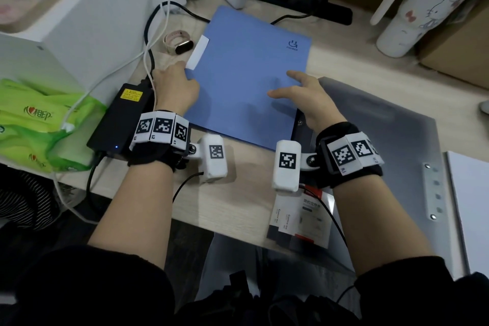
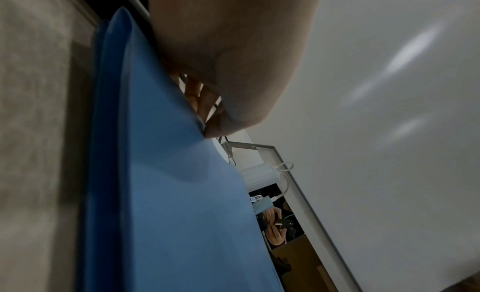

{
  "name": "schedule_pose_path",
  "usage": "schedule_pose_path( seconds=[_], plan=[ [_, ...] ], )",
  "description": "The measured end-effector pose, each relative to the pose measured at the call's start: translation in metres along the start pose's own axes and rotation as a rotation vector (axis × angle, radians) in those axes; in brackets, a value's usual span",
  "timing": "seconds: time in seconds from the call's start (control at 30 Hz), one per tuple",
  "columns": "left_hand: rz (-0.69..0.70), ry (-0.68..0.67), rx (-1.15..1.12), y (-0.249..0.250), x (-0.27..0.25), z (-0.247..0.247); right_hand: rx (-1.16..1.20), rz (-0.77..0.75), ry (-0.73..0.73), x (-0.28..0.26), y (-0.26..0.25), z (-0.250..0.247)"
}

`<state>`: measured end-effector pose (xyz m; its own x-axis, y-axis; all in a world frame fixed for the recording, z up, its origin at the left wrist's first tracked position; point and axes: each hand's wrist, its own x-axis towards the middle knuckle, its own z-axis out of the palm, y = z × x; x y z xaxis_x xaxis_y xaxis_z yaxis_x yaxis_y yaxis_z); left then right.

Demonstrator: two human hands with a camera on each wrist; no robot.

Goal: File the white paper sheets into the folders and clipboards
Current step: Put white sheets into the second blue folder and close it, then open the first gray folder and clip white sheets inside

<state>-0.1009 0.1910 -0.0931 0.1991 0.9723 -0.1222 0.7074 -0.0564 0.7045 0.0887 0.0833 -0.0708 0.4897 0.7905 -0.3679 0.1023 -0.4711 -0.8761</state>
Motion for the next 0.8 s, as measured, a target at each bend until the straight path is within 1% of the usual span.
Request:
schedule_pose_path(
  seconds=[0.17,0.3,0.4,0.57,0.67,0.8],
  plan=[
    [-0.044,-0.024,0.084,0.006,-0.014,-0.003,0.035,-0.008,-0.022,-0.012,-0.001,-0.003],
    [0.022,-0.053,0.13,0.019,-0.03,-0.004,0.035,-0.037,-0.03,-0.026,-0.002,-0.009],
    [0.085,-0.108,0.053,0.034,-0.047,-0.004,0.027,-0.092,-0.031,-0.04,-0.002,-0.017],
    [0.145,-0.205,-0.088,0.053,-0.079,0.004,0.046,-0.173,-0.045,-0.068,0.003,-0.034],
    [0.192,-0.244,-0.176,0.065,-0.103,0.012,0.083,-0.213,-0.015,-0.086,0.011,-0.046],
    [0.205,-0.321,-0.294,0.079,-0.137,0.027,0.085,-0.264,0.036,-0.111,0.021,-0.066]
  ],
)
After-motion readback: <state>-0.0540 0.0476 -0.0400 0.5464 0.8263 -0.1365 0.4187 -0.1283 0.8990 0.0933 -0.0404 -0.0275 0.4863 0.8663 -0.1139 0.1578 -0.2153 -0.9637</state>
